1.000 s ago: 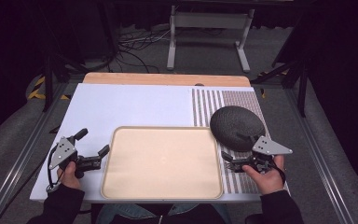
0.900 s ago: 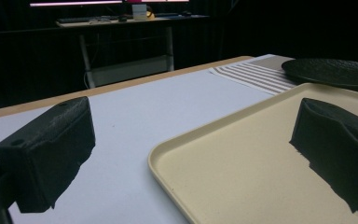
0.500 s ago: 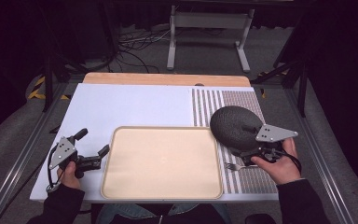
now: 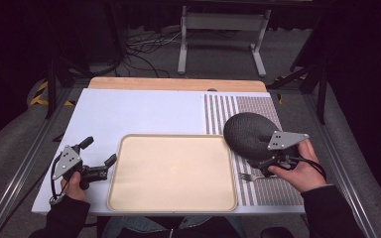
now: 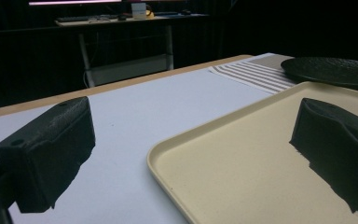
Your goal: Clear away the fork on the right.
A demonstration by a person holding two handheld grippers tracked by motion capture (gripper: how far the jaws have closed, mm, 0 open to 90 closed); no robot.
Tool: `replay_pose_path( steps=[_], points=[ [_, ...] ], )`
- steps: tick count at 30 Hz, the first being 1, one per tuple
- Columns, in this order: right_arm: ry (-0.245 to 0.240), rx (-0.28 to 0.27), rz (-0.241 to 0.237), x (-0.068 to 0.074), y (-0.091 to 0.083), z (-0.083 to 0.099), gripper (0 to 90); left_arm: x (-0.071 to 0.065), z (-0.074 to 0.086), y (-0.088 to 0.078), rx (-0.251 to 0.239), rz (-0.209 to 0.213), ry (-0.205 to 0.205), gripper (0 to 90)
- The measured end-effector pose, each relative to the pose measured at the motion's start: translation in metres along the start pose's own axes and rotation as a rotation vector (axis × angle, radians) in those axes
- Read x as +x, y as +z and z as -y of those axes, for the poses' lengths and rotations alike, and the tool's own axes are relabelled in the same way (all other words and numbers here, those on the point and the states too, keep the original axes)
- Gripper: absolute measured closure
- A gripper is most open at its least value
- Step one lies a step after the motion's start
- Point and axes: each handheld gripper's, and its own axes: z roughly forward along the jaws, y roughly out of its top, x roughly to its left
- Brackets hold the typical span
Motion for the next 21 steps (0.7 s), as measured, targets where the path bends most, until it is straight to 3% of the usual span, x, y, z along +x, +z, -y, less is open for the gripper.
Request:
replay_pose_path(
  steps=[18, 21],
  points=[
    [-0.125, 0.257, -0.078, -0.0036, 0.0083, -0.0043, 15.8, 0.0000, 0.0002, 0.0004, 0.002, 0.003, -0.001, 0.1],
    [-0.136, 0.290, -0.108, -0.0031, 0.0106, -0.0032, 16.6, 0.0004, 0.0001, 0.0003, 0.003, 0.005, -0.001, 0.1]
  ],
)
